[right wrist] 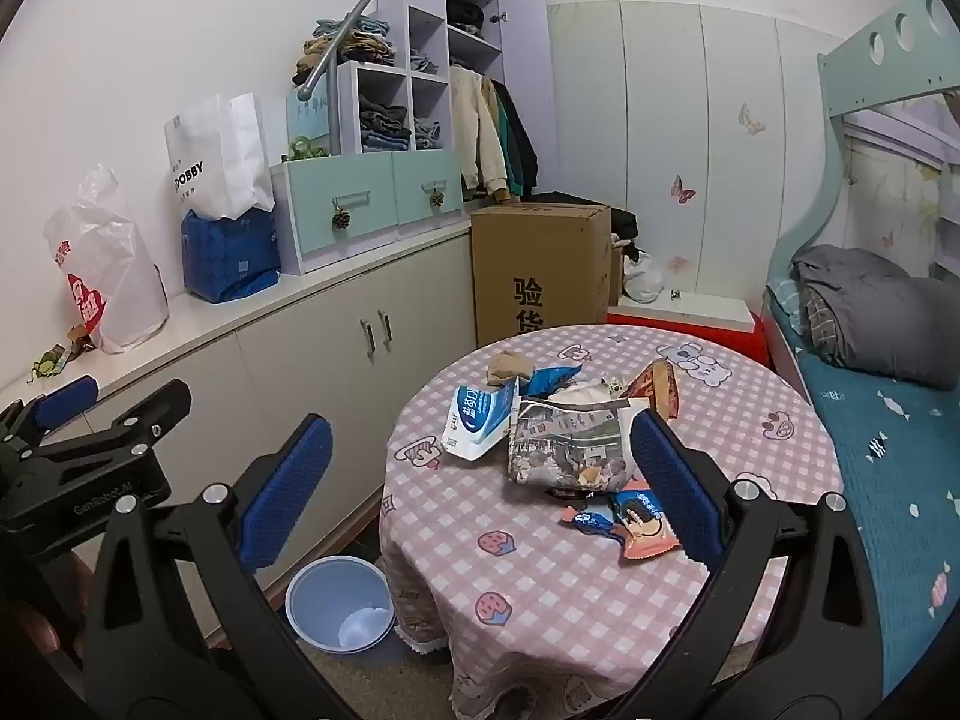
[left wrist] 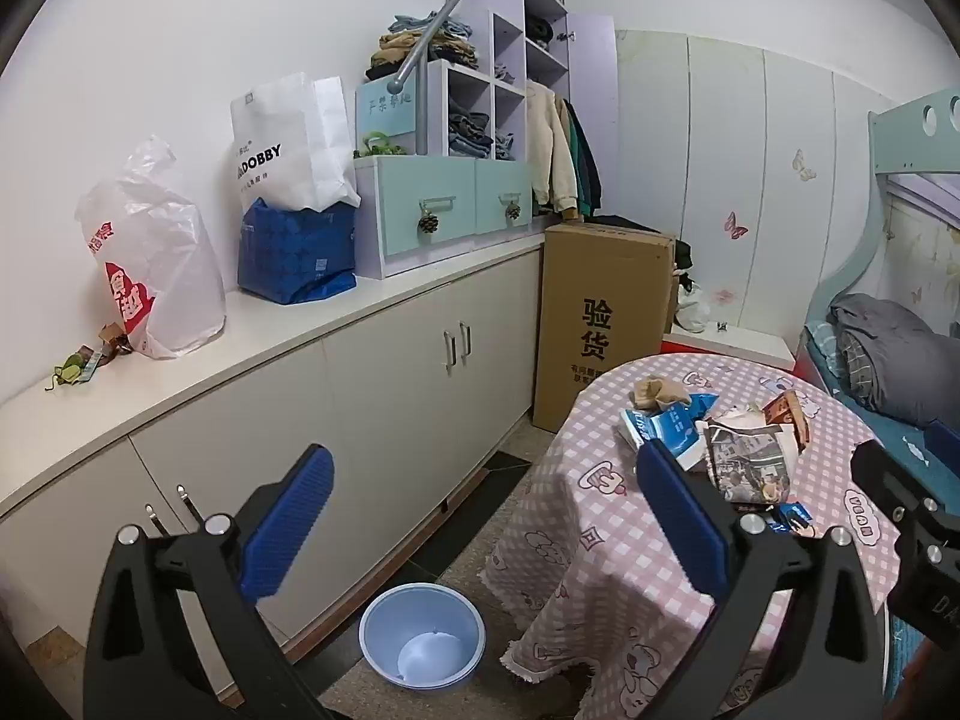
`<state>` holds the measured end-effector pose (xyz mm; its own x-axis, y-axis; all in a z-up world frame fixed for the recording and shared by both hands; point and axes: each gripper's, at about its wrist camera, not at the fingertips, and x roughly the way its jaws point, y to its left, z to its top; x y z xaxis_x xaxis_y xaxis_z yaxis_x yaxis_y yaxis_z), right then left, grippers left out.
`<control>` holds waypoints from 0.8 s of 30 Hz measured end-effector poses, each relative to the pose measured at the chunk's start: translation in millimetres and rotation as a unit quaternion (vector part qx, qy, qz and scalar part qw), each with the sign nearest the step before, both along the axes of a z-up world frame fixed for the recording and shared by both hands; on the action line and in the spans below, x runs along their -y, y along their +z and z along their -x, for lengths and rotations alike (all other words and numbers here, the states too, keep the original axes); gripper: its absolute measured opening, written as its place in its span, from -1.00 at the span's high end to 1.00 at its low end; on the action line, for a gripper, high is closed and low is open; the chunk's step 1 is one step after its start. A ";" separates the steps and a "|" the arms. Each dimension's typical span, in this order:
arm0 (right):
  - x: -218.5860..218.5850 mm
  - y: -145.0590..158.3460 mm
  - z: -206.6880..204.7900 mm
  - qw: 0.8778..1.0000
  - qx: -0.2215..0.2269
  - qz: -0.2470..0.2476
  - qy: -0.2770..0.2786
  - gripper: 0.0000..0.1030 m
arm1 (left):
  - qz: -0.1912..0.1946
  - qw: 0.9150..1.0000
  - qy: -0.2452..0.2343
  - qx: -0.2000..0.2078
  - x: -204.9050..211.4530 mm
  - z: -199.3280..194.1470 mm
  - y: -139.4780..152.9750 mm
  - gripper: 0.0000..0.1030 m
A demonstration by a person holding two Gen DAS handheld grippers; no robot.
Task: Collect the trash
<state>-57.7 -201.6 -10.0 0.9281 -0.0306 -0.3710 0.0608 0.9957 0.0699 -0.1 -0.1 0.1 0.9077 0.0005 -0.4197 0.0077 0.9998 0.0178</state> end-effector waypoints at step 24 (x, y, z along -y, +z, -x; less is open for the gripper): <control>-0.6 -2.9 -3.4 1.000 -0.001 -0.001 0.001 -0.88 | -0.001 1.000 0.001 -0.005 0.9 -1.7 -2.2 -0.92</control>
<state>-54.4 -201.0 -13.0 0.9277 -0.0288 -0.3721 0.0596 0.9957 0.0715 1.6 -1.0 -2.1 0.9035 0.0035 -0.4287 0.0057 0.9998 0.0203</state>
